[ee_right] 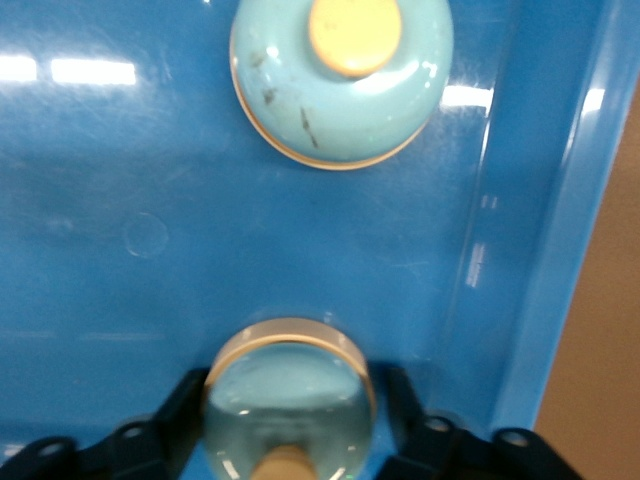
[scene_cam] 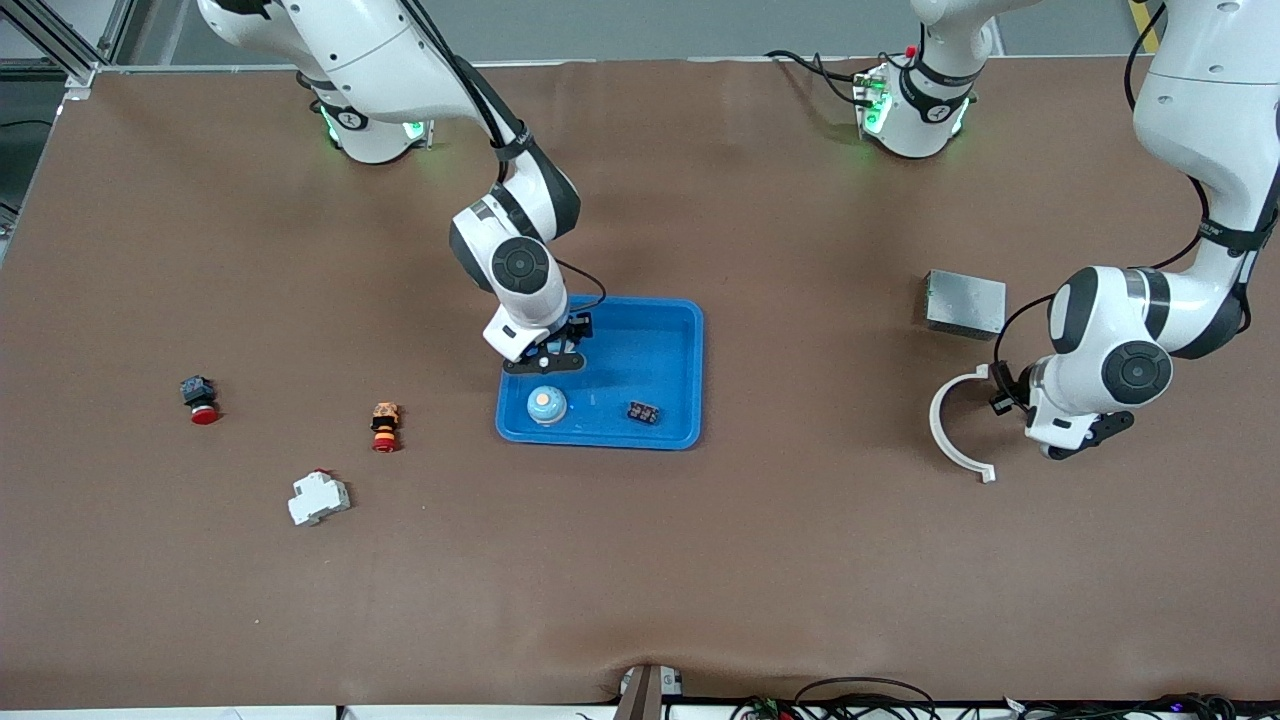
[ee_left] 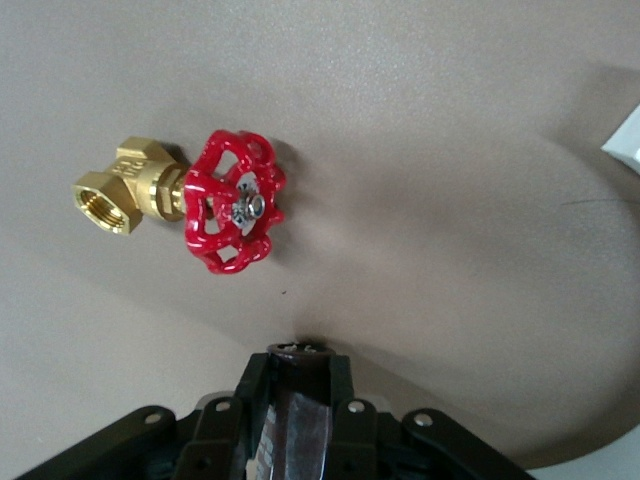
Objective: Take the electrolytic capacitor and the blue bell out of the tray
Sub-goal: 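Release the capacitor with the left gripper while the right gripper lifts the dome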
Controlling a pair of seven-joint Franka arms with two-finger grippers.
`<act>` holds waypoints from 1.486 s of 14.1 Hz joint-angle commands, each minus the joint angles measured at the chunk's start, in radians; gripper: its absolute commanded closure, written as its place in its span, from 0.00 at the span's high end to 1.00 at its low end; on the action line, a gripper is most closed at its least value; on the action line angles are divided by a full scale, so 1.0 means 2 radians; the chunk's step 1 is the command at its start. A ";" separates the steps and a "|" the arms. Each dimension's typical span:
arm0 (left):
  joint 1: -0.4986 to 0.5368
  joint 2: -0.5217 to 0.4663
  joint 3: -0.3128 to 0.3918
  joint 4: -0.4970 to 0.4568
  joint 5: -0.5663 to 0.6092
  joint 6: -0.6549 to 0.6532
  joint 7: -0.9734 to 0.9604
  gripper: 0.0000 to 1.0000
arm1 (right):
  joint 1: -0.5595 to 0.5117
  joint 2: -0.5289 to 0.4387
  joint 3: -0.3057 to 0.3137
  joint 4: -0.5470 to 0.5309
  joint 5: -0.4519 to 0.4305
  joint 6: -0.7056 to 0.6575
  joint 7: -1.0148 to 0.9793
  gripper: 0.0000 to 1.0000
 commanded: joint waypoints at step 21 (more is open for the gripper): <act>0.009 -0.053 -0.087 0.025 -0.031 -0.068 -0.078 1.00 | -0.278 -0.280 -0.008 -0.094 -0.062 -0.203 -0.460 0.19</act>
